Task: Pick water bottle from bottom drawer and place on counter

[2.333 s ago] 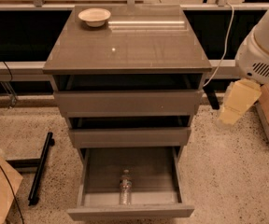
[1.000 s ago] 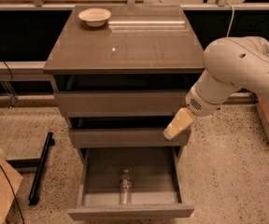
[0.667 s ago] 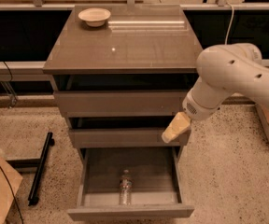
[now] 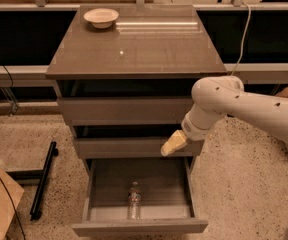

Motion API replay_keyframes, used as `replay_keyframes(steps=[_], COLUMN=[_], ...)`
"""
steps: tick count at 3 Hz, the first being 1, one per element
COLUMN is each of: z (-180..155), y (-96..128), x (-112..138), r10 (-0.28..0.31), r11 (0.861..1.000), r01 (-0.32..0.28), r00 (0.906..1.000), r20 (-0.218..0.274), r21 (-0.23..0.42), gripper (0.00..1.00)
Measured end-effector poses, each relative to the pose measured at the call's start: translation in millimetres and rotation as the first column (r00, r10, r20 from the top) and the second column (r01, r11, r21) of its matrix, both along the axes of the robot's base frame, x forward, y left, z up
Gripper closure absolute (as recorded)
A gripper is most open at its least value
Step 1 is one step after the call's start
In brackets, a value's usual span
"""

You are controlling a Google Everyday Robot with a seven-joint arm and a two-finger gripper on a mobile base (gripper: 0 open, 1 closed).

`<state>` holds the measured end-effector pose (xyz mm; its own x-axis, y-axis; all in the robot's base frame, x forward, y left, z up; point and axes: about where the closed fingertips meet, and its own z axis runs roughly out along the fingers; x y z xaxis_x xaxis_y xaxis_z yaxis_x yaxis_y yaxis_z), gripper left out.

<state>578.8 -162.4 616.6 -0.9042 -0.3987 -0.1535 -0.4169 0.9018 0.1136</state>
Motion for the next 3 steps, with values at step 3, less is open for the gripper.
replay_keyframes(steps=[3], z=[-81.0], y=[26.1], x=[9.4], r10=[-0.118], r11=[0.992], r01=[0.122], r00=[0.9859], r20=[-0.118], r21=[0.025], gripper=[0.00])
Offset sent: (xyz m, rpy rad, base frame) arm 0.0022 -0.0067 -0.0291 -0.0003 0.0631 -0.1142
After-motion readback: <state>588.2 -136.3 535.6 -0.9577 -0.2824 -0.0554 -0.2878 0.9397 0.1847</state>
